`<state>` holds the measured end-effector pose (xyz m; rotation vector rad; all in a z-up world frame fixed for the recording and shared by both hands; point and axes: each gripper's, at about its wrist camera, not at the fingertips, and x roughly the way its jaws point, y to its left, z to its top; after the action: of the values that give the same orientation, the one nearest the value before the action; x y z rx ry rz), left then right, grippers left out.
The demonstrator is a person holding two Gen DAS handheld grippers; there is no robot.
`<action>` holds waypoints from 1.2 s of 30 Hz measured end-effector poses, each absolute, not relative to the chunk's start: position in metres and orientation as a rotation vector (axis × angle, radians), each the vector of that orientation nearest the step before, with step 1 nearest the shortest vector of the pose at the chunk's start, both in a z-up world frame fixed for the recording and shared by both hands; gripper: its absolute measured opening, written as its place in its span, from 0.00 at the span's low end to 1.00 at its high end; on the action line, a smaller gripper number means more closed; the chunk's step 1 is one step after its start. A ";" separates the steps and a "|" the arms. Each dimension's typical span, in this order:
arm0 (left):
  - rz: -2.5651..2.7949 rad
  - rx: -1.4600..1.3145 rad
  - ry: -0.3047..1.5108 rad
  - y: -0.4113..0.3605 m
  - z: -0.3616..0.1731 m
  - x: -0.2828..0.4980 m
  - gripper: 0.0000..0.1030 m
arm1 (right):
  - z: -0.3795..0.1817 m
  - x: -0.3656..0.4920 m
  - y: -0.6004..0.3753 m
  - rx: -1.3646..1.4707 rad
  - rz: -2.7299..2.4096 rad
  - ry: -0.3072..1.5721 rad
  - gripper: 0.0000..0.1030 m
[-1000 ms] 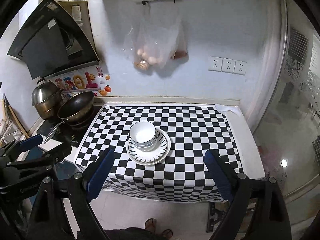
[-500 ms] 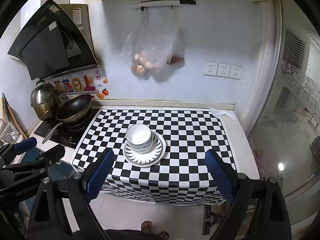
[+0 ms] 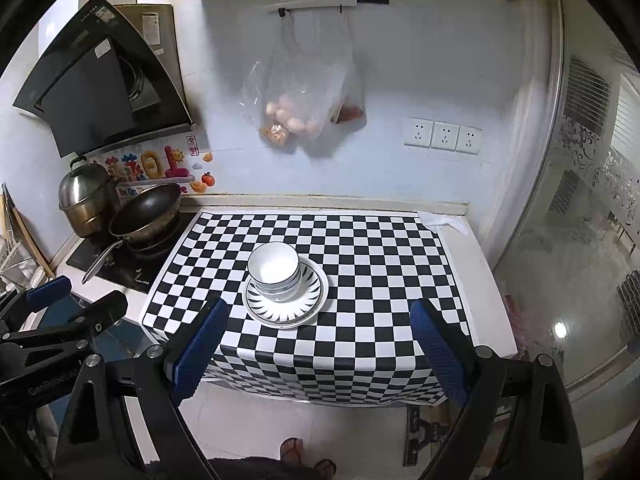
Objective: Organize plates and bowls
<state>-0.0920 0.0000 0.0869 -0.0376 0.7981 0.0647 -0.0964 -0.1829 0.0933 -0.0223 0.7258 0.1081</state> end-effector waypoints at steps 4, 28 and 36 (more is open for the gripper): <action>0.064 -0.037 0.801 -0.001 0.086 -0.091 0.86 | 0.092 -0.095 -0.184 -0.023 0.107 0.730 0.92; 0.061 -0.029 0.797 0.004 0.084 -0.090 0.86 | 0.089 -0.094 -0.182 -0.023 0.109 0.727 0.92; 0.066 -0.027 0.785 0.003 0.086 -0.093 0.86 | 0.089 -0.094 -0.182 -0.024 0.110 0.727 0.92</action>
<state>-0.0927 0.0034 0.0856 -0.0270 0.7846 0.0660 -0.0943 -0.1819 0.0891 -0.0237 0.7270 0.1097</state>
